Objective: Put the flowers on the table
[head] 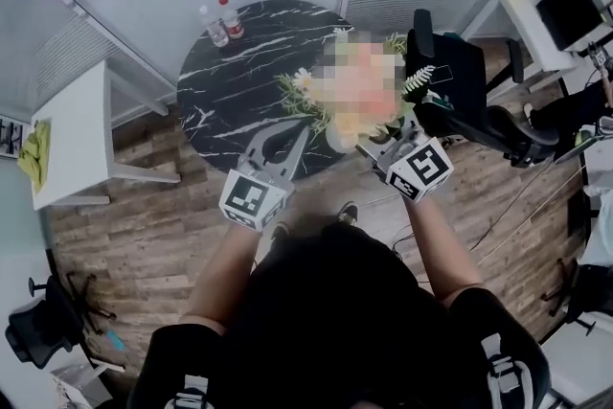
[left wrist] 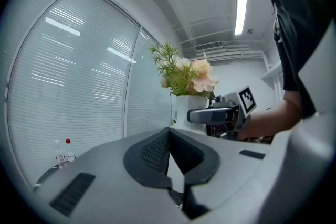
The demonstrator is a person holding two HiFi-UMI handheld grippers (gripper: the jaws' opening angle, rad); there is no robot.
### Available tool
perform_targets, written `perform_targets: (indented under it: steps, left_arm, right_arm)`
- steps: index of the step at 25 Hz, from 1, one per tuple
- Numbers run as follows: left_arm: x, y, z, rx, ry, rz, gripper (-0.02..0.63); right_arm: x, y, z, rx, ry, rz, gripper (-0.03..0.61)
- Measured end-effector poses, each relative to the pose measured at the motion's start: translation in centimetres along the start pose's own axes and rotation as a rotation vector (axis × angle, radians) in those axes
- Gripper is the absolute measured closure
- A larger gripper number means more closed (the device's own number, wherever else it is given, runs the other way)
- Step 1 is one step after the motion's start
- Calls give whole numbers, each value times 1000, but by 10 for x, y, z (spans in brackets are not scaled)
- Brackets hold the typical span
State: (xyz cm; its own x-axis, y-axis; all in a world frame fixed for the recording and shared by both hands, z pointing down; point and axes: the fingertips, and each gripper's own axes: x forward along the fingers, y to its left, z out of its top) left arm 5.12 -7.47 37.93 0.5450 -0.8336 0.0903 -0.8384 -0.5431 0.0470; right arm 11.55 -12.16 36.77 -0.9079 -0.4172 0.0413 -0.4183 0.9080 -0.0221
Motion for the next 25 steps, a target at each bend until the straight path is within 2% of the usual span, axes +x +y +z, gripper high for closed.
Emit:
perform_targets:
  steps: [8,15,25]
  left_arm:
    - [37,-9,4,-5,-1,120,601]
    - [55,-3,2,-11,9,193,601]
    - [55,50,-10,-16,9,248,601]
  right_arm:
    - [-9,-41,-5,13,-9,108,242]
    - [-3,-65,-13,26,-10,163,242]
    - [51,-79,-24,26,3,193,242]
